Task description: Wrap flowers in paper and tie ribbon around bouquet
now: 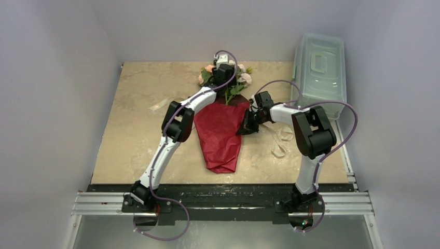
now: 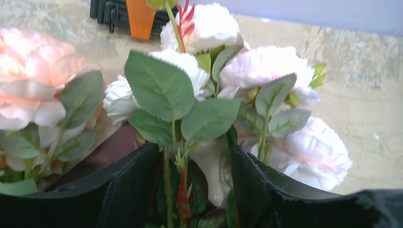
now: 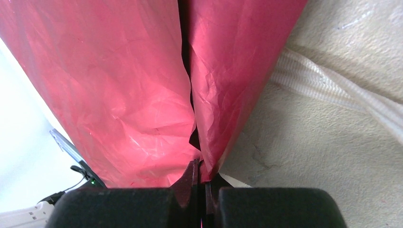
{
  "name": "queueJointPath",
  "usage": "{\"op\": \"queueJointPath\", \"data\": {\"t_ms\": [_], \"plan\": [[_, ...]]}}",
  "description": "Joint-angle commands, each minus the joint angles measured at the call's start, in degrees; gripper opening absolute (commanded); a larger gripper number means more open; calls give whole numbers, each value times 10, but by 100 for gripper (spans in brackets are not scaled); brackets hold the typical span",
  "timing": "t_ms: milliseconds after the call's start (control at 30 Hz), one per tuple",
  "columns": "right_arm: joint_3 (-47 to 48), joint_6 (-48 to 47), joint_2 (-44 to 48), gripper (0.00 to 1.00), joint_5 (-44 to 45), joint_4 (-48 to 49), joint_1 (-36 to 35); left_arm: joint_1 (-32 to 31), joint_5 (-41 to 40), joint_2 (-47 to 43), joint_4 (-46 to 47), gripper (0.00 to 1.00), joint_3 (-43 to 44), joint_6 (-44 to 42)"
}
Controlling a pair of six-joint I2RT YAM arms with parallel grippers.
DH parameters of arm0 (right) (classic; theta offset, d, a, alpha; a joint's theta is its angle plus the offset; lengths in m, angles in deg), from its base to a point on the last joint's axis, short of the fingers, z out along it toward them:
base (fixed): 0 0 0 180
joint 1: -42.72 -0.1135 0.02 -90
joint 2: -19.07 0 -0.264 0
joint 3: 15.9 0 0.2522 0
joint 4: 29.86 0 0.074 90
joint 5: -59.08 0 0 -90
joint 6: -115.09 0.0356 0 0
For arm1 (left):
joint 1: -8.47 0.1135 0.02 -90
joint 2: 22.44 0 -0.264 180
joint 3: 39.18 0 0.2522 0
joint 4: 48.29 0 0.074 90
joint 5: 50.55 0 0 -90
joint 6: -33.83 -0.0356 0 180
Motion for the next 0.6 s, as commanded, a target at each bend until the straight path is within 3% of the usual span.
{"op": "queueJointPath", "data": {"t_ms": [0,167,300,567], "plan": [[24,-17,-13,0,27,-28,-2,8,-24,11,81,54,58,21],[30,-16,-13,0,21,-34,-2,9,-22,4,75,19,38,14],[32,-4,-14,0,16,-27,-2,11,-14,-1,68,1,23,10],[35,34,-13,0,15,-15,-2,11,15,-68,51,0,-38,4]]}}
